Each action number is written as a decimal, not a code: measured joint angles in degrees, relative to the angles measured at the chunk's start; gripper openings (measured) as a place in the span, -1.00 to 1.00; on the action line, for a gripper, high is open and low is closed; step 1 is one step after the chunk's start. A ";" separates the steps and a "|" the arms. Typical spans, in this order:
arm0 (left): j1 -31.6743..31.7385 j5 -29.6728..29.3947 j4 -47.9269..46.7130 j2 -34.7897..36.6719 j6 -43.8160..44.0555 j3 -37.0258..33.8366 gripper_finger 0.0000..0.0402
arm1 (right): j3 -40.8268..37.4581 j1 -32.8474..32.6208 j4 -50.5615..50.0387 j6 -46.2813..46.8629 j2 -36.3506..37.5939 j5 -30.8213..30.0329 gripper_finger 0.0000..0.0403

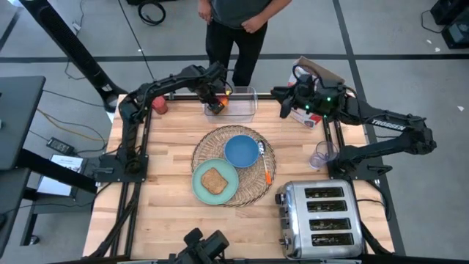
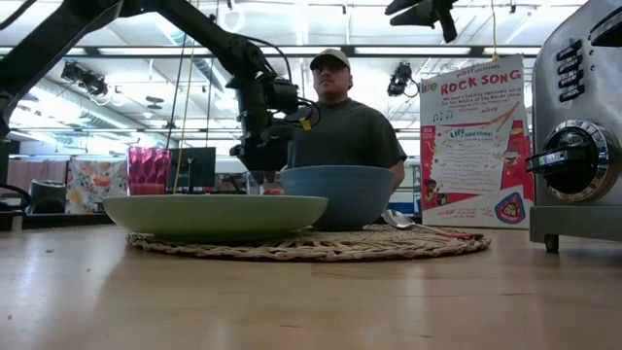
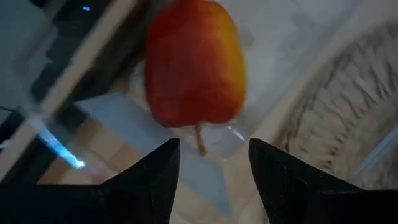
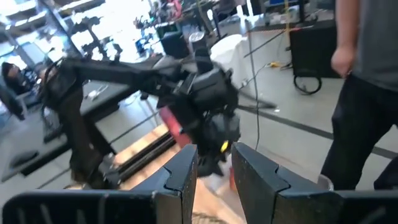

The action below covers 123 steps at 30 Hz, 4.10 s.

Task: Arrange a breakfast setting
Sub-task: Put the apple on the table mat

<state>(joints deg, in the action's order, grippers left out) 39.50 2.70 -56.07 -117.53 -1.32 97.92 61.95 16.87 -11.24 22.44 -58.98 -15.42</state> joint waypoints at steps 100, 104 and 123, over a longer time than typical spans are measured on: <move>-16.76 0.14 -33.99 10.44 27.33 14.63 -0.91 | -0.02 1.86 -14.38 -12.18 4.87 18.51 -0.45; -19.77 -0.01 -31.97 12.17 29.17 4.22 -0.91 | -0.02 -1.99 -17.45 -12.16 4.85 17.55 -0.45; -21.35 -1.33 -11.10 12.21 34.09 -15.51 -0.89 | -0.02 -8.36 -18.46 -8.48 4.85 13.19 -0.45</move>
<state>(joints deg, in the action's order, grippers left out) 18.15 1.37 -67.16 -105.32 32.77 82.41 61.93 8.51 -29.69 13.96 -54.13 -2.23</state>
